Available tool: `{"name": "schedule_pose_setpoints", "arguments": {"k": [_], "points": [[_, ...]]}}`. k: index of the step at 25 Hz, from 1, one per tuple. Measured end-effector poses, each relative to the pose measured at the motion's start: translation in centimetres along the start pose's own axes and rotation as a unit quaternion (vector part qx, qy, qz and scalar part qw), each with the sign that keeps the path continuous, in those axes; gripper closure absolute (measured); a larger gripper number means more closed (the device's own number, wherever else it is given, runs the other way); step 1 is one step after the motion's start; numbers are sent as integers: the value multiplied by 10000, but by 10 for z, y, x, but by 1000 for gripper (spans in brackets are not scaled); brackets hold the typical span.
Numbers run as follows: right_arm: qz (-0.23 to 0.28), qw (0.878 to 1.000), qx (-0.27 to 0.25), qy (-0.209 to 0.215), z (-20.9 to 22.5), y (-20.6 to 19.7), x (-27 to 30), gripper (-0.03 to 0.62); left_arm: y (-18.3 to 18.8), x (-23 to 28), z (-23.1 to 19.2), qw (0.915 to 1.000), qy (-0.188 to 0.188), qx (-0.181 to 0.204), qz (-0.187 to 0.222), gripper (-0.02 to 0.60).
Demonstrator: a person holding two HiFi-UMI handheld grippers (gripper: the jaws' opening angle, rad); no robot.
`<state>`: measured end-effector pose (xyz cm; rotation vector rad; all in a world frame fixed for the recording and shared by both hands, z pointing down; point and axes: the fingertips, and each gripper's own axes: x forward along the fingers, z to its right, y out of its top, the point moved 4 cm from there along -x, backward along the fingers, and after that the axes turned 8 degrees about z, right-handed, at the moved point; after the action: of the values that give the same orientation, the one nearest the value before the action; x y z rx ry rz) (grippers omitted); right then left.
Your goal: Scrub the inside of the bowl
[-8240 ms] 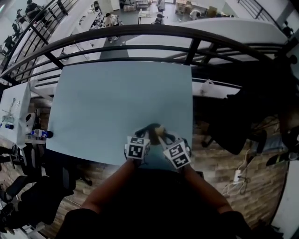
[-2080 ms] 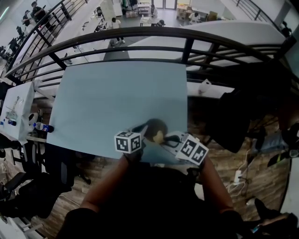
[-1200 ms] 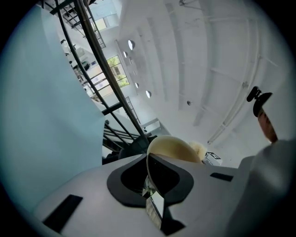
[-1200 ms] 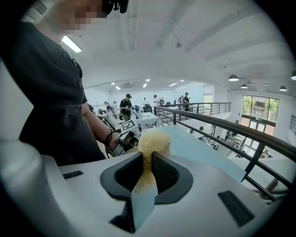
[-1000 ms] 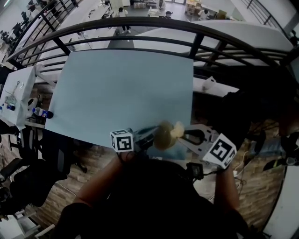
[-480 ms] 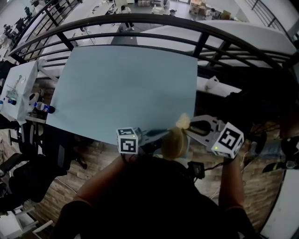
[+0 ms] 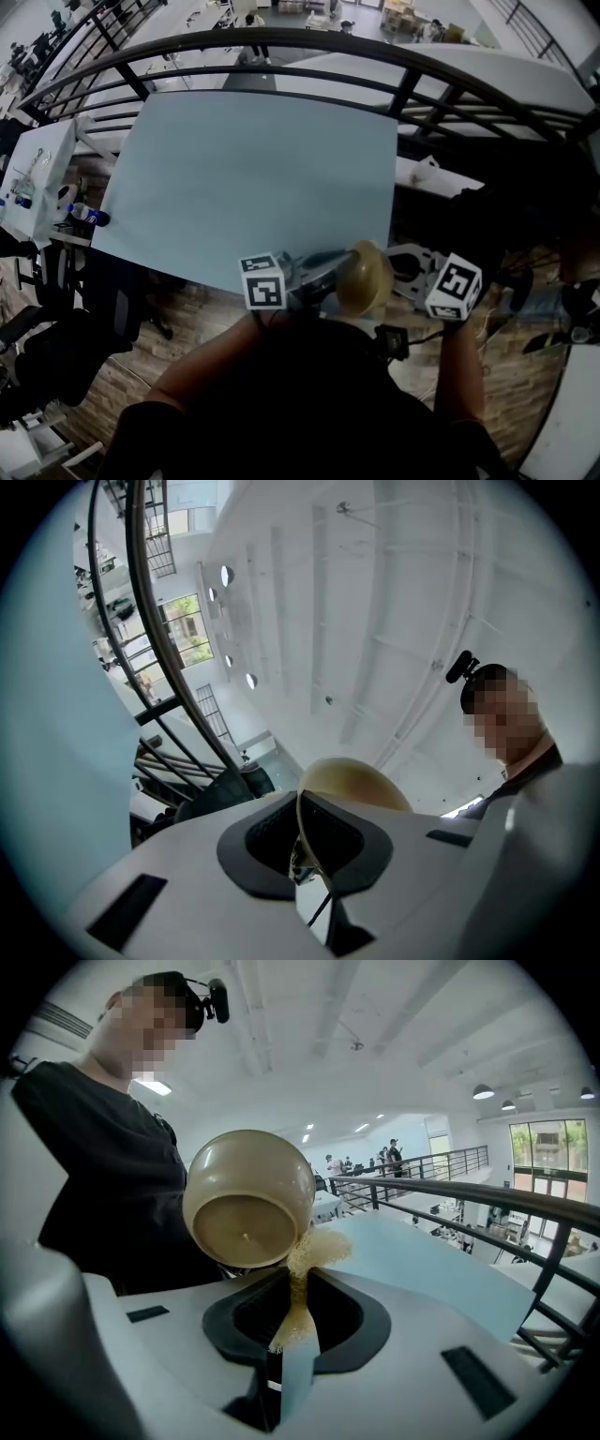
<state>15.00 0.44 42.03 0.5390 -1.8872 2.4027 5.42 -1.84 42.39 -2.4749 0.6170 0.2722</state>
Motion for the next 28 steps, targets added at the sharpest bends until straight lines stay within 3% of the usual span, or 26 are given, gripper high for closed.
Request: {"name": "schedule_pose_setpoints", "arguments": {"k": [7, 16, 22, 28], "points": [[-118, 9988, 379, 286, -20, -19, 16, 530, 11, -6, -10, 9994, 303, 177, 36, 572], [128, 9952, 500, 832, -49, -10, 19, 530, 36, -15, -22, 9951, 599, 777, 133, 574], [222, 9959, 295, 825, -52, 12, 4, 530, 41, -24, -31, 9927, 788, 900, 152, 574], [478, 9971, 187, 554, -42, 33, -14, 530, 36, -28, -31, 9924, 824, 907, 117, 574]]}}
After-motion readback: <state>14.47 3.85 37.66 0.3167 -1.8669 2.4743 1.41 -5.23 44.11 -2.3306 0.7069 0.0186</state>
